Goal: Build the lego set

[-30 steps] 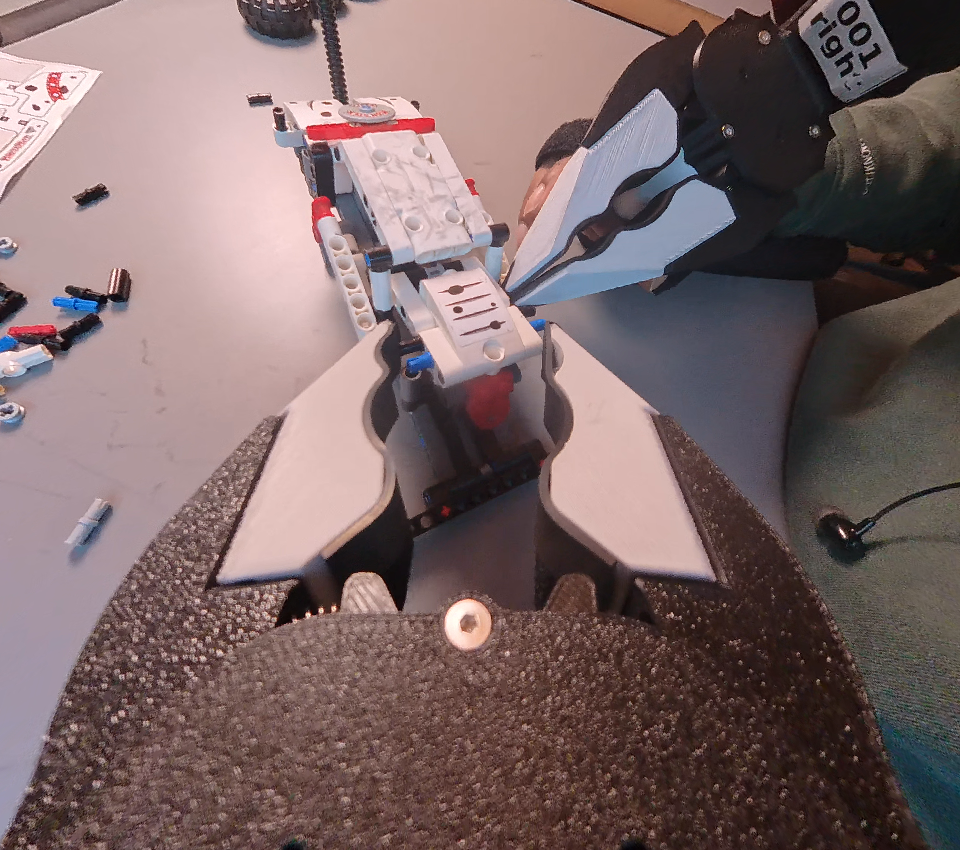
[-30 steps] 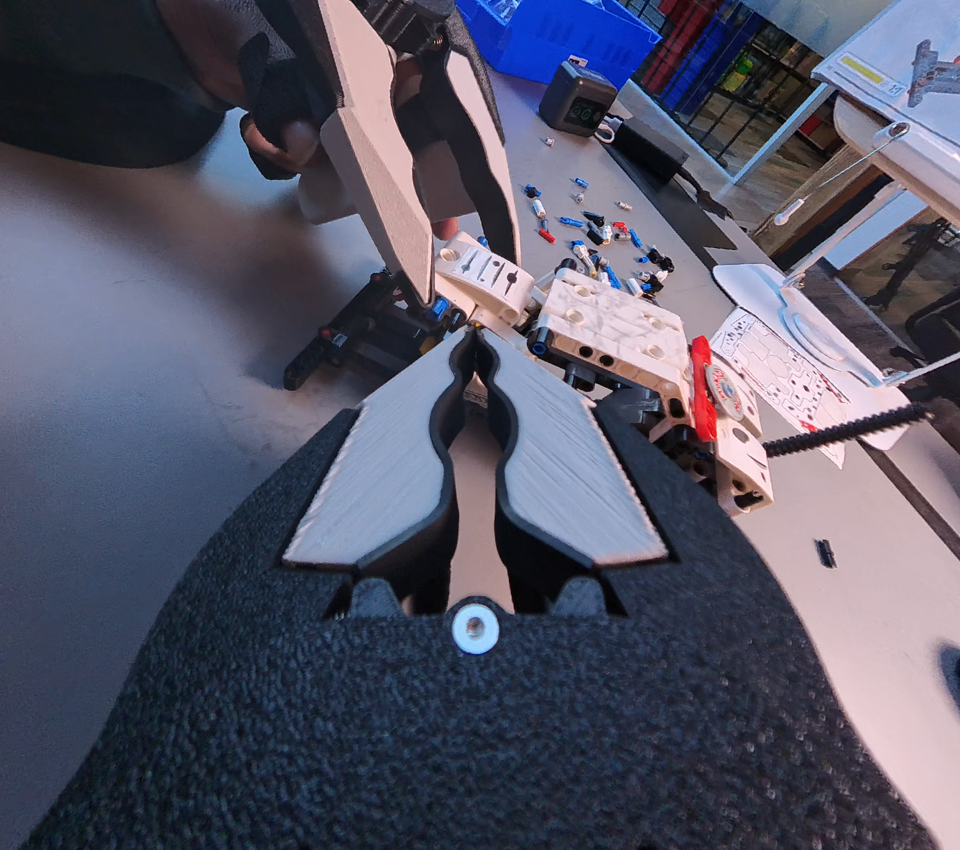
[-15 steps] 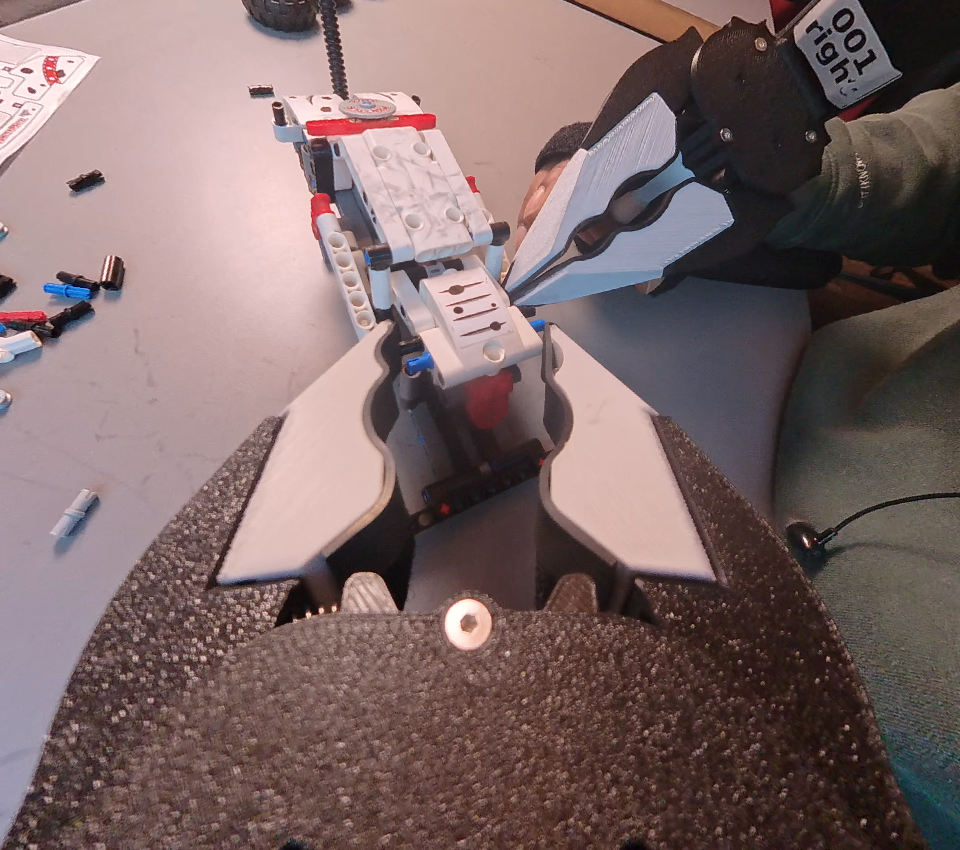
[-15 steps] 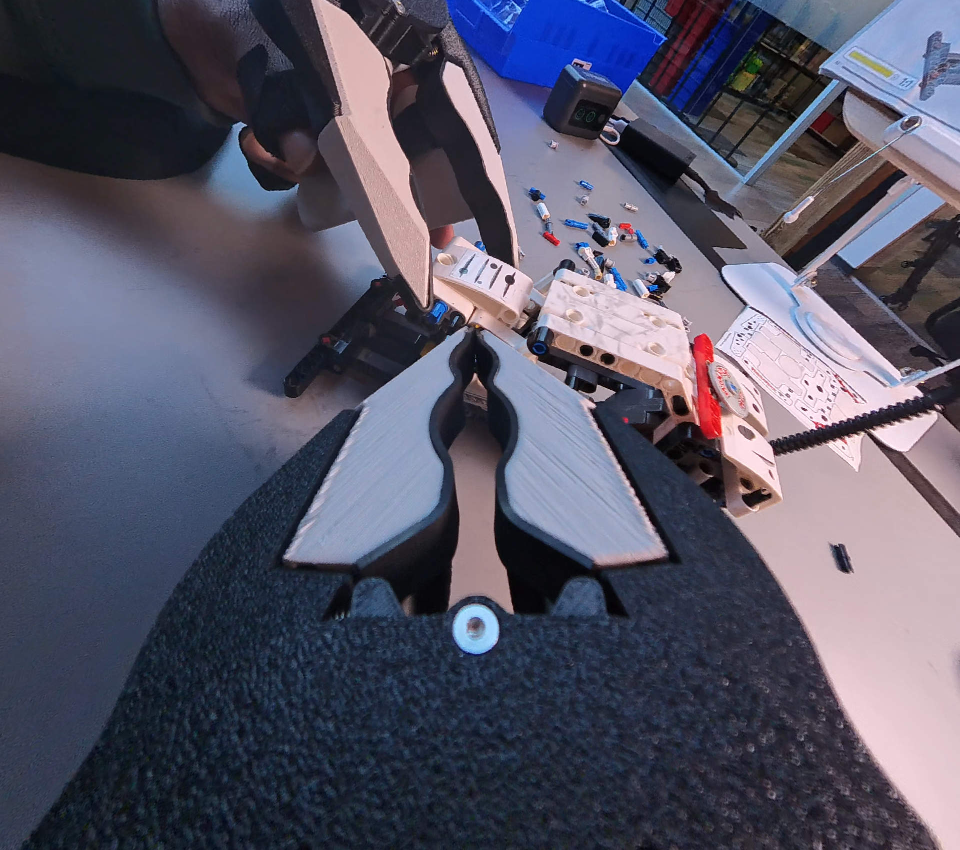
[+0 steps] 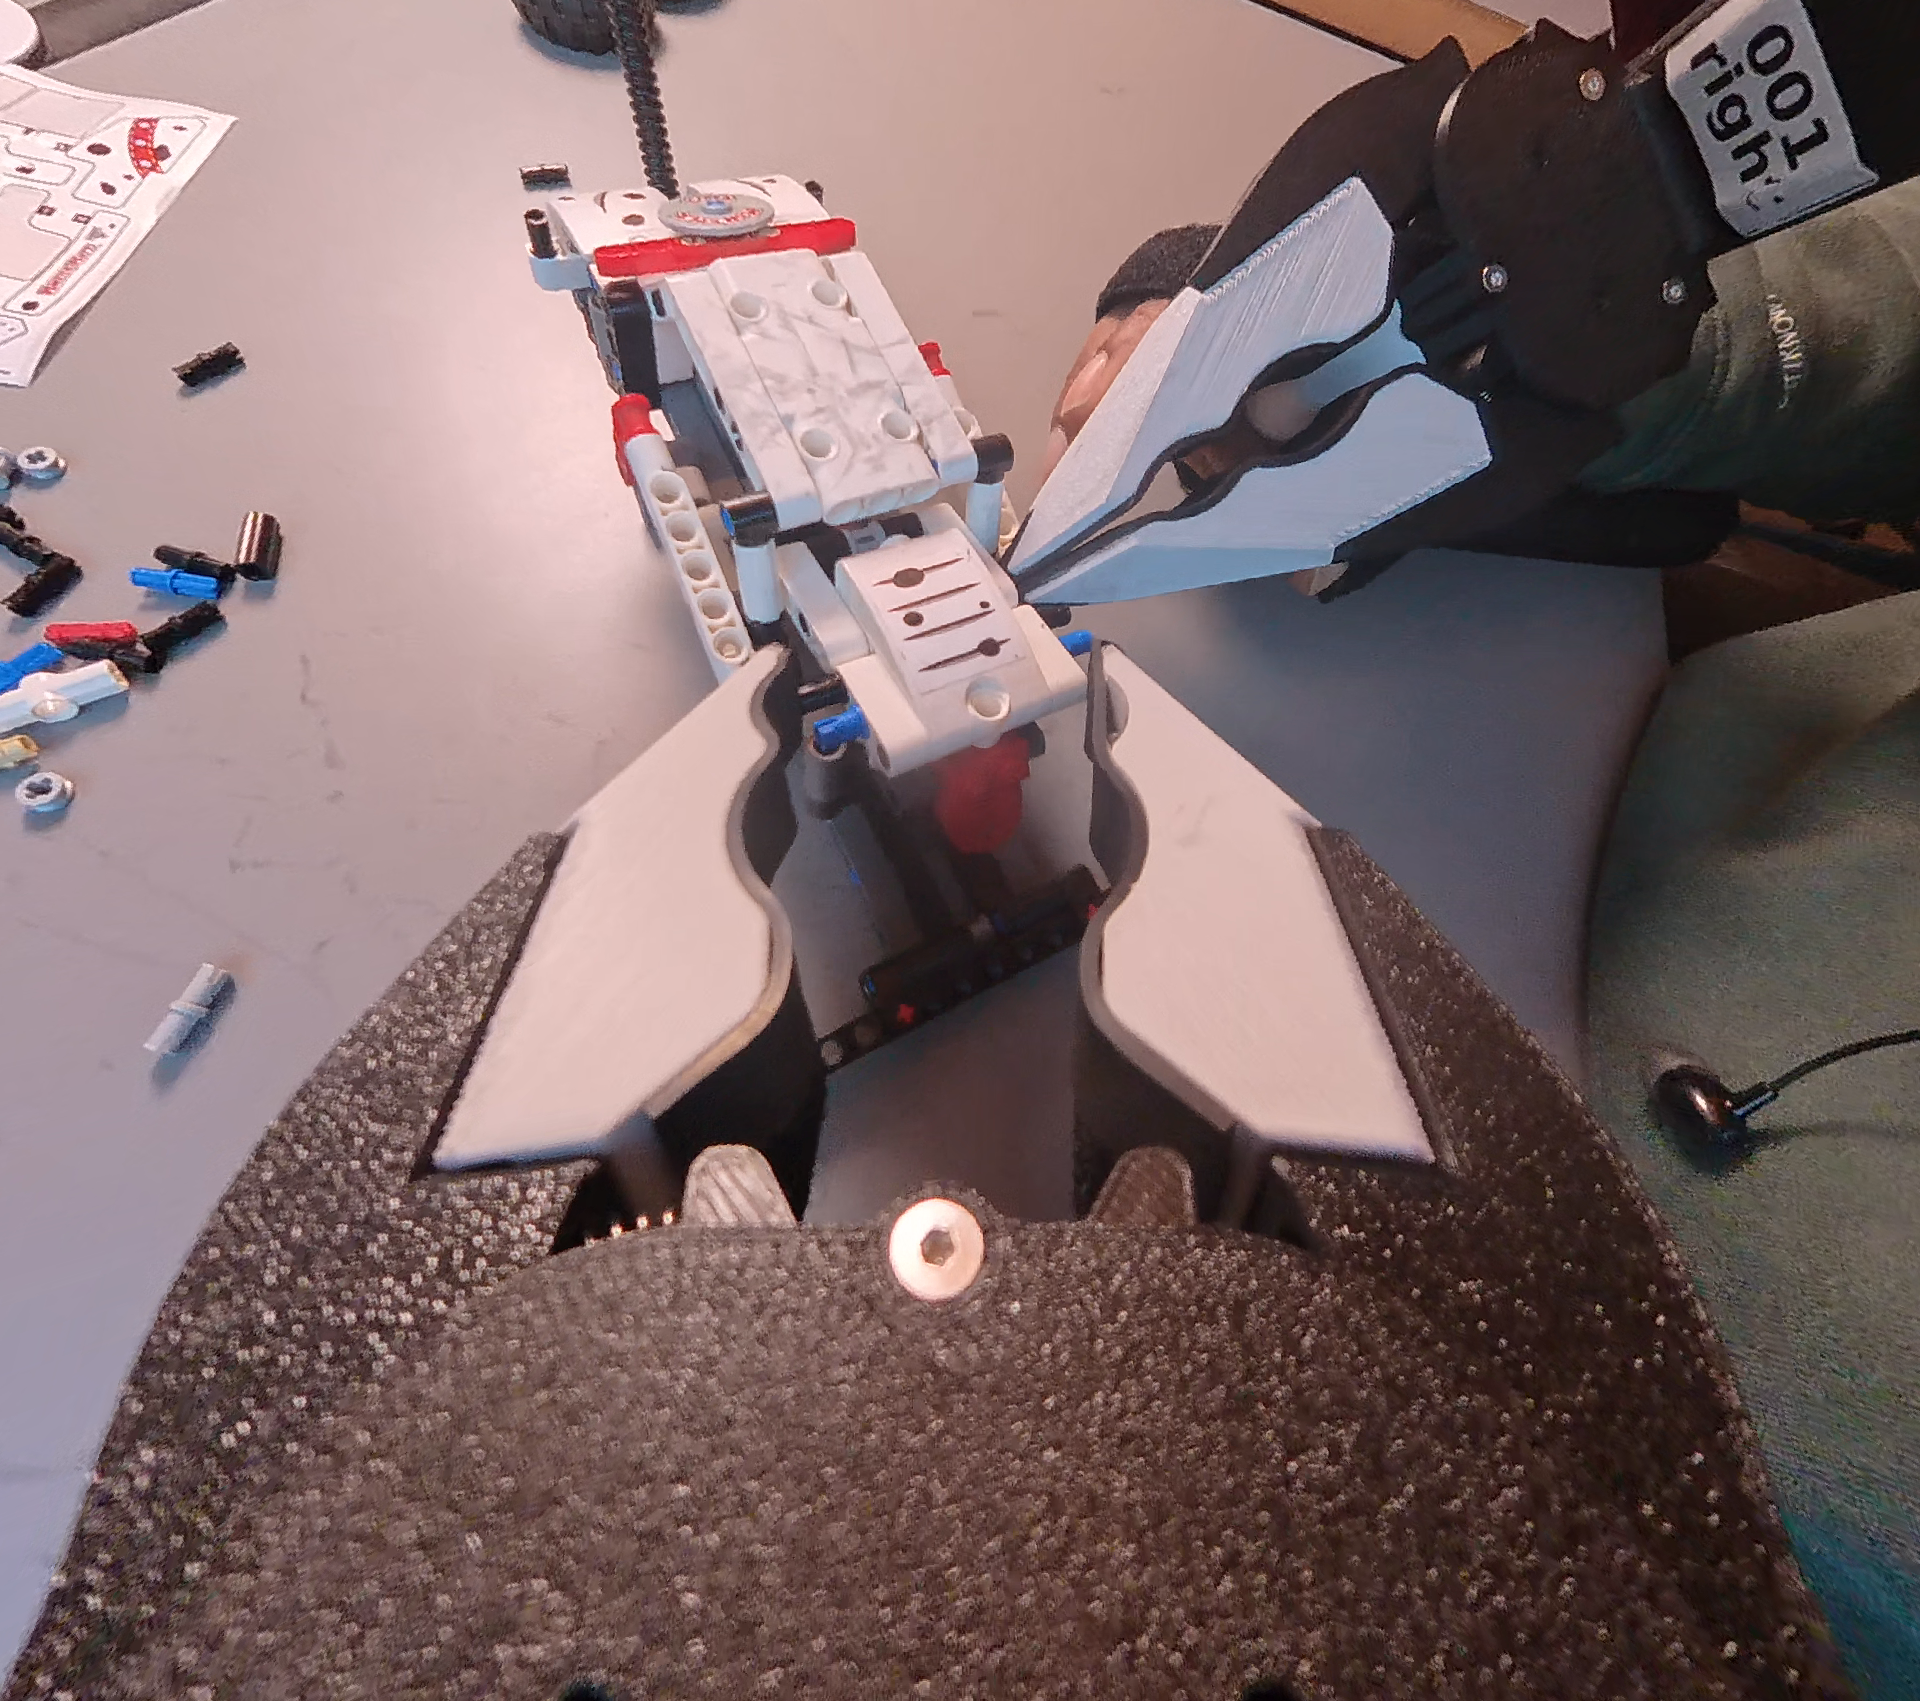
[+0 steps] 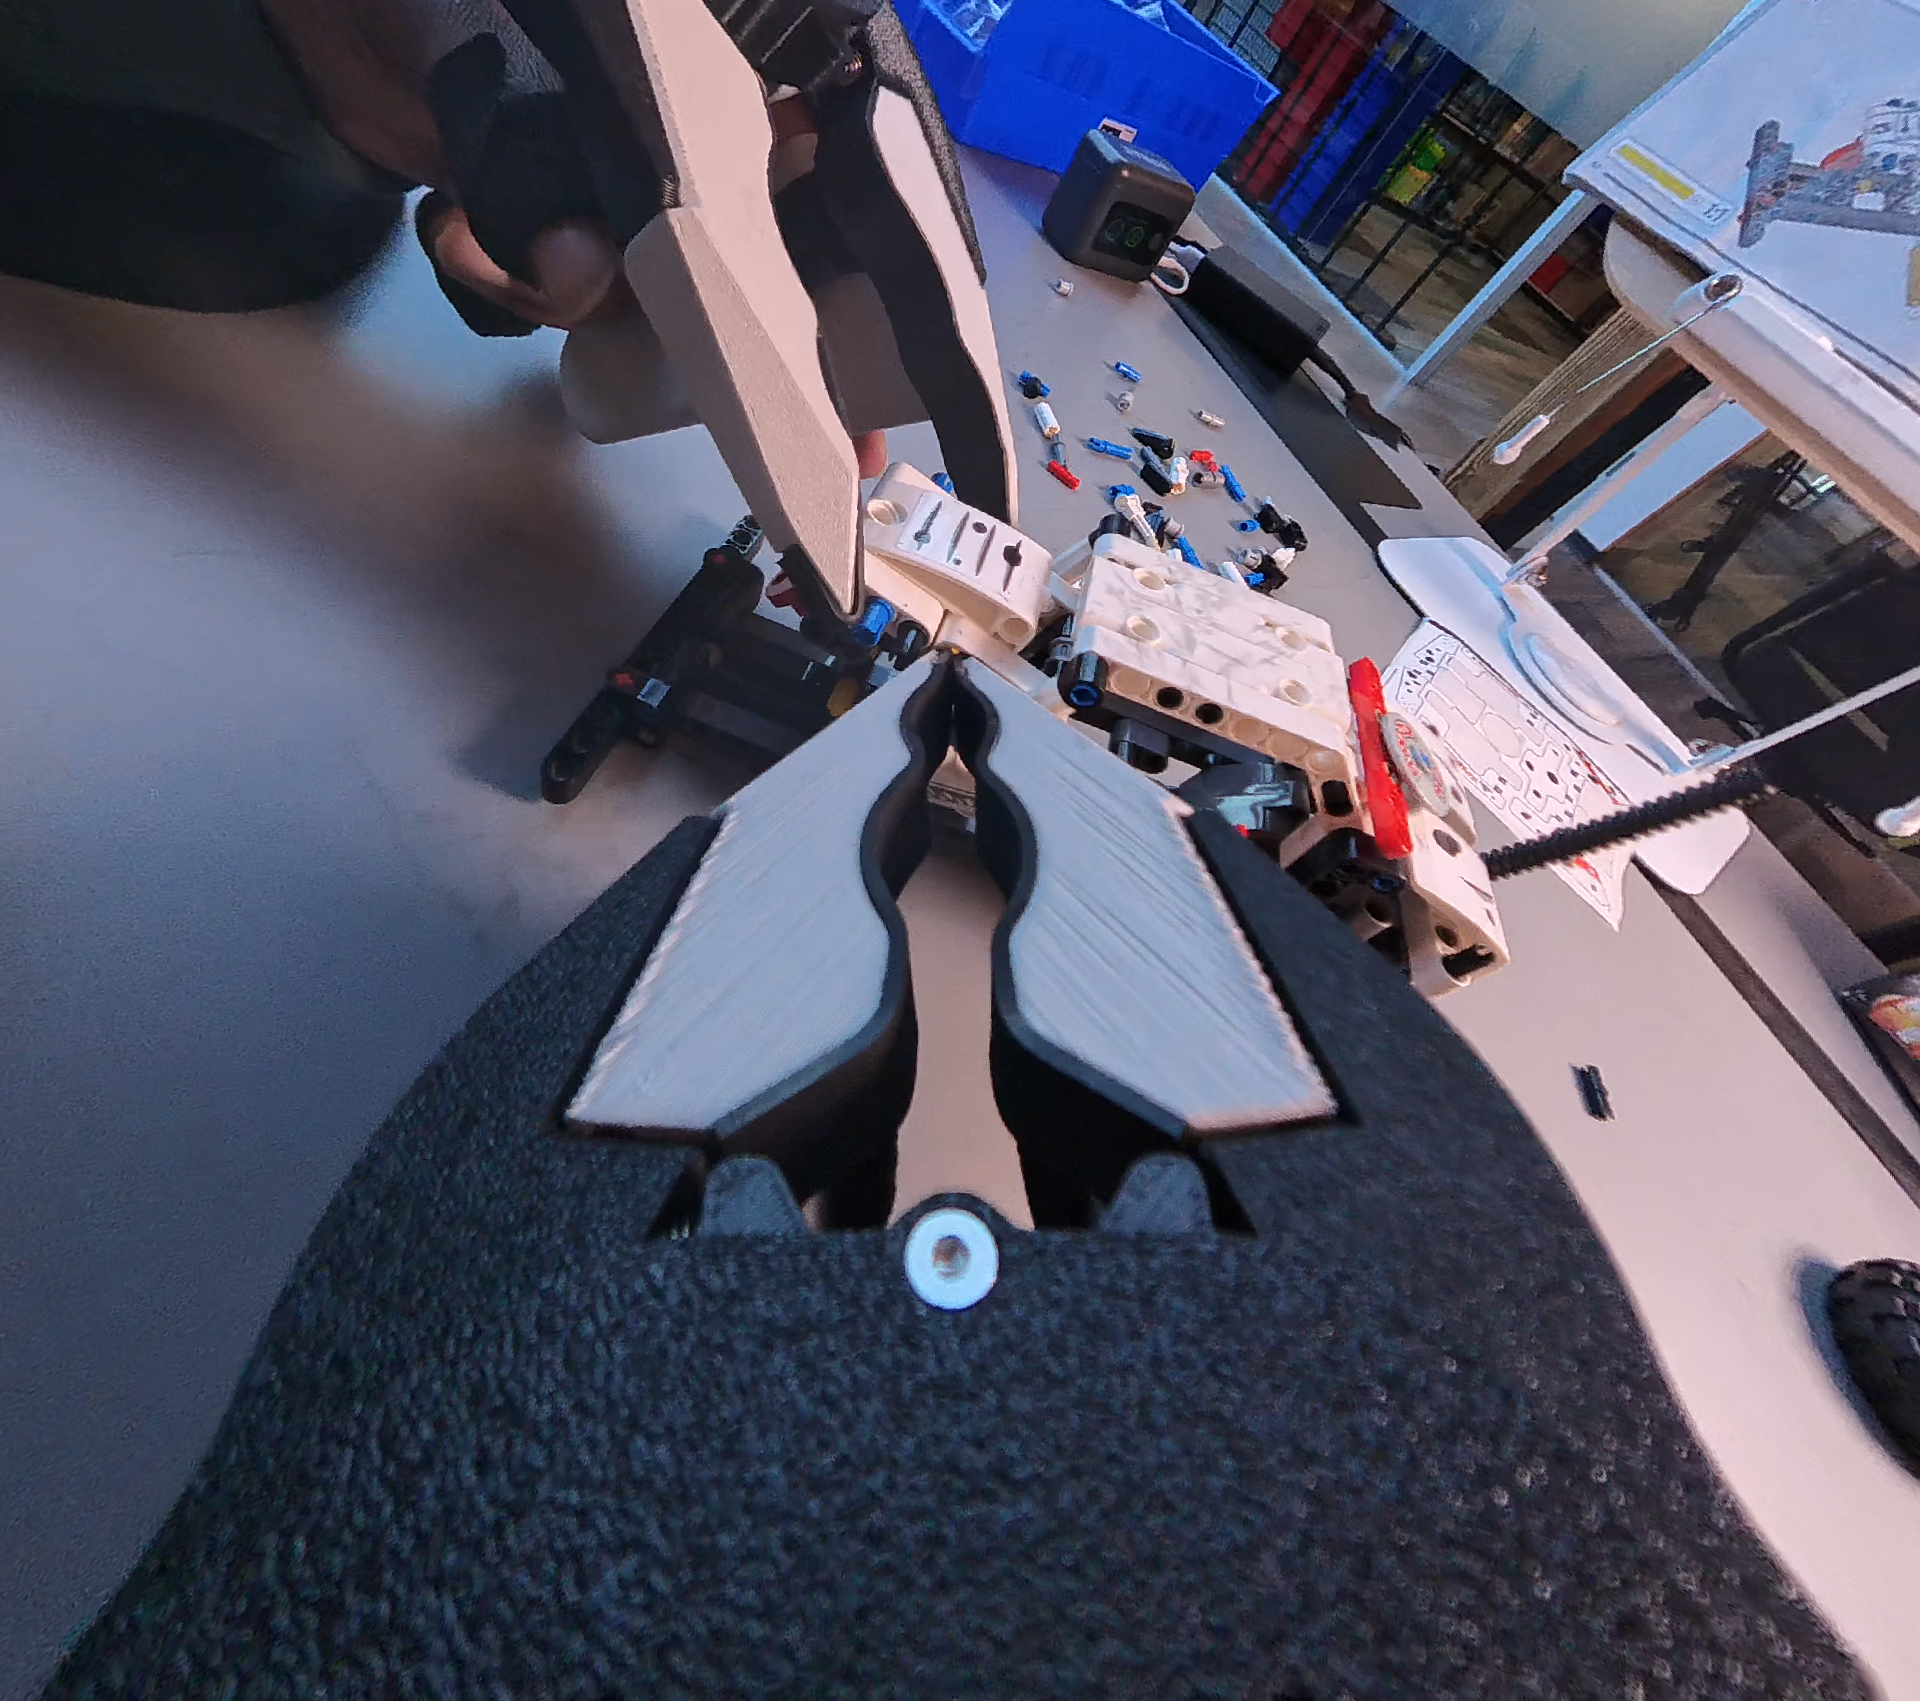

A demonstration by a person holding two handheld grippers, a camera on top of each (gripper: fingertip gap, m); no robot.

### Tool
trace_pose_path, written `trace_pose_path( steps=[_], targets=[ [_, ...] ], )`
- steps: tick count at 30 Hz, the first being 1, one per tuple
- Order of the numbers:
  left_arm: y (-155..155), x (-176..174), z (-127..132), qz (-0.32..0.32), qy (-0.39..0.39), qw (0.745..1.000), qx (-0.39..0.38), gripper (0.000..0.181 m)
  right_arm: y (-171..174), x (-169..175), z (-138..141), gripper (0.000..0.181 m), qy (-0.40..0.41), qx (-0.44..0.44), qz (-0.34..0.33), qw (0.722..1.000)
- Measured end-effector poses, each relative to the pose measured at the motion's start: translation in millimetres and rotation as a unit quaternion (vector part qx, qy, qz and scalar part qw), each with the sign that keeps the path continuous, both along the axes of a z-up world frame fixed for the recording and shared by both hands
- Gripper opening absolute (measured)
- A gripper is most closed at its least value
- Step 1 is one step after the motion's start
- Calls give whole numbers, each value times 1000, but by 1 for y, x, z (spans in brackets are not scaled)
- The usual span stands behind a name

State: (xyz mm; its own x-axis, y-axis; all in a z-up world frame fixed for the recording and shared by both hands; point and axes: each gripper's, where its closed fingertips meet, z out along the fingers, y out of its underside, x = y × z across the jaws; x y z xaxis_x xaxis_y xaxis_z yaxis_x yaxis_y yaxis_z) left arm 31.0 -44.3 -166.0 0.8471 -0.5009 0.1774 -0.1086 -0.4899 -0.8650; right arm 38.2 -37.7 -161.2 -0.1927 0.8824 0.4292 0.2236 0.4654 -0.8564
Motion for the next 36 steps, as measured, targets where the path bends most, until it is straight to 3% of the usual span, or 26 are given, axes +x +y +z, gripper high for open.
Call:
trace_pose_path(
  steps=[8, 13, 16, 21, 23, 26, 31, 36],
  targets=[
    [-9, 8, 4, -35, -50, 998, -21, 58, 3, 9, 1, 0, -3, -2, -1, 1000],
    [-22, 15, 6, -80, -60, 994, -34, 53, 1, 25, 18, 6, -14, -82, 1, 996],
    [-30, 31, 8, -117, -76, 990, -38, 51, -4, 34, 32, 15, -31, -104, -13, 994],
    [-39, 78, 12, -181, -110, 977, -14, 67, -10, 59, 22, 50, -122, -196, -73, 970],
    [-41, 92, 7, -201, -86, 976, -4, 69, -4, 69, 18, 60, -130, -211, -119, 962],
    [-42, 91, 4, -204, -72, 976, -13, 65, 5, 80, 12, 69, -131, -223, -185, 948],
    [-38, 71, 13, -170, -99, 980, -17, 57, -4, 75, 2, 75, -130, -240, -231, 934],
    [-33, 59, 9, -140, -78, 987, -21, 56, -1, 69, -11, 62, -128, -224, -263, 930]
  ],
)
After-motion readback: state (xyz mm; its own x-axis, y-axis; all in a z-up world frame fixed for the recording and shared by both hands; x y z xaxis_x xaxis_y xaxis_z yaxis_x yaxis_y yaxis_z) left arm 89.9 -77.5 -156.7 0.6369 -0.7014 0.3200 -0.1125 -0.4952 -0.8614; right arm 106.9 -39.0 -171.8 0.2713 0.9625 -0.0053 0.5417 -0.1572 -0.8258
